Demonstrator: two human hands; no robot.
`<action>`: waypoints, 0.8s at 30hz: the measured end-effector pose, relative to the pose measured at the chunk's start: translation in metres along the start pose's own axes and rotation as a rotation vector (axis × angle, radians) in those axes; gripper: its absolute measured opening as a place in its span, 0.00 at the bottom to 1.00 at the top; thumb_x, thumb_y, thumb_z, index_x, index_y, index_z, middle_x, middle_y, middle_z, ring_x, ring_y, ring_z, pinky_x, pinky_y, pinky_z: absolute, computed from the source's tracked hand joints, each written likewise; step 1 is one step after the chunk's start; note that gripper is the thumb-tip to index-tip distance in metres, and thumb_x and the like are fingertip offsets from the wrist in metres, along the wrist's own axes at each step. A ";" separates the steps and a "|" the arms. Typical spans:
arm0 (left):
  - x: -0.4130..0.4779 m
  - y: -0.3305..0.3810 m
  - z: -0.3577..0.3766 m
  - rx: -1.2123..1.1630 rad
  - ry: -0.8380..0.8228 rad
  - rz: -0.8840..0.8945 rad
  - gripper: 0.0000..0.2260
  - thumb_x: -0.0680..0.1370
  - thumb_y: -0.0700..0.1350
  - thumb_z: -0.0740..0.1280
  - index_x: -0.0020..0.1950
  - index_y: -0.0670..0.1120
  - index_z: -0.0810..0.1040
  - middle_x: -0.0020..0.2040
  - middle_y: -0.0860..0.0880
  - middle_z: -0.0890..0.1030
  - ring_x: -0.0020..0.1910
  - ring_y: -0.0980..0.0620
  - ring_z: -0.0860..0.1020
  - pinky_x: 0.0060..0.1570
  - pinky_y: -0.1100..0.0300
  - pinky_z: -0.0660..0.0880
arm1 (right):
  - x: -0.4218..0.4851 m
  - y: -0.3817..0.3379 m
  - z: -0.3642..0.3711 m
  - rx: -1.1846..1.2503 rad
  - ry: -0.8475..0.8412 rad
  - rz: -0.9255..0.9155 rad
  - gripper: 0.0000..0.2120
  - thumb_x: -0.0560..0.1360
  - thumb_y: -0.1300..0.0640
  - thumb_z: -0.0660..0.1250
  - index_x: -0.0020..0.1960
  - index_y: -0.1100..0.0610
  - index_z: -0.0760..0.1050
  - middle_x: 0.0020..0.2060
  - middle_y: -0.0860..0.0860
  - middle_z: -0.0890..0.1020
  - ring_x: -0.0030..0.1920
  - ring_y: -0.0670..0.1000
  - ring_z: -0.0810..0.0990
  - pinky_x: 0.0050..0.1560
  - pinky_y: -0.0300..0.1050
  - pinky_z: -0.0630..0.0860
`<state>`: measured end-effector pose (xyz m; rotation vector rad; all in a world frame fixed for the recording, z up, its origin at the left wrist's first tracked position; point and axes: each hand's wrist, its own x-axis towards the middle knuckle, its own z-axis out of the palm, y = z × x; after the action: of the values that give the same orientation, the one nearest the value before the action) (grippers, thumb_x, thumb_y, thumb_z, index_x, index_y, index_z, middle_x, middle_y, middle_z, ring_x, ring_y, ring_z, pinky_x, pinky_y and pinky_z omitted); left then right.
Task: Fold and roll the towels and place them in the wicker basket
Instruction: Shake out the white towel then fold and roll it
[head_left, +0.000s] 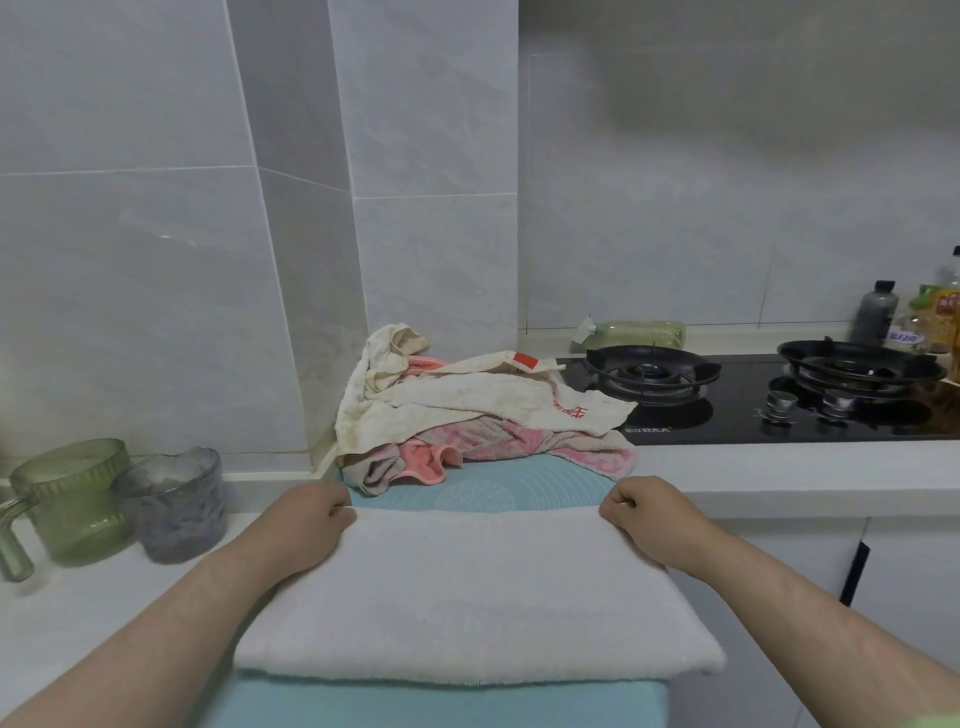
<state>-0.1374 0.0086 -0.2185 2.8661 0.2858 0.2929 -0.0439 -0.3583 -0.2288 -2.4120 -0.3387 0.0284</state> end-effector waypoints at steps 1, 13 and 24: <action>0.000 0.000 0.000 -0.008 -0.001 -0.011 0.09 0.80 0.45 0.62 0.45 0.42 0.77 0.43 0.48 0.79 0.44 0.51 0.75 0.43 0.59 0.69 | 0.001 0.000 0.002 0.004 0.004 0.016 0.11 0.79 0.56 0.65 0.38 0.54 0.75 0.42 0.49 0.82 0.39 0.46 0.76 0.38 0.38 0.71; -0.009 0.004 -0.011 -0.115 -0.200 -0.279 0.10 0.77 0.55 0.63 0.48 0.49 0.71 0.47 0.51 0.75 0.43 0.55 0.73 0.37 0.61 0.66 | -0.007 0.001 0.001 0.357 -0.096 0.385 0.08 0.77 0.55 0.64 0.48 0.60 0.76 0.38 0.54 0.80 0.35 0.53 0.76 0.34 0.41 0.68; -0.020 0.013 -0.021 -0.823 -0.052 -0.400 0.09 0.77 0.47 0.69 0.52 0.42 0.78 0.47 0.43 0.84 0.45 0.43 0.83 0.51 0.49 0.79 | -0.018 -0.007 0.000 0.460 0.068 0.310 0.10 0.79 0.55 0.61 0.46 0.62 0.71 0.40 0.57 0.77 0.37 0.55 0.74 0.37 0.44 0.69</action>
<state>-0.1592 -0.0032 -0.1988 1.9537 0.5623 0.1934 -0.0631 -0.3577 -0.2254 -1.9800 0.0728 0.1471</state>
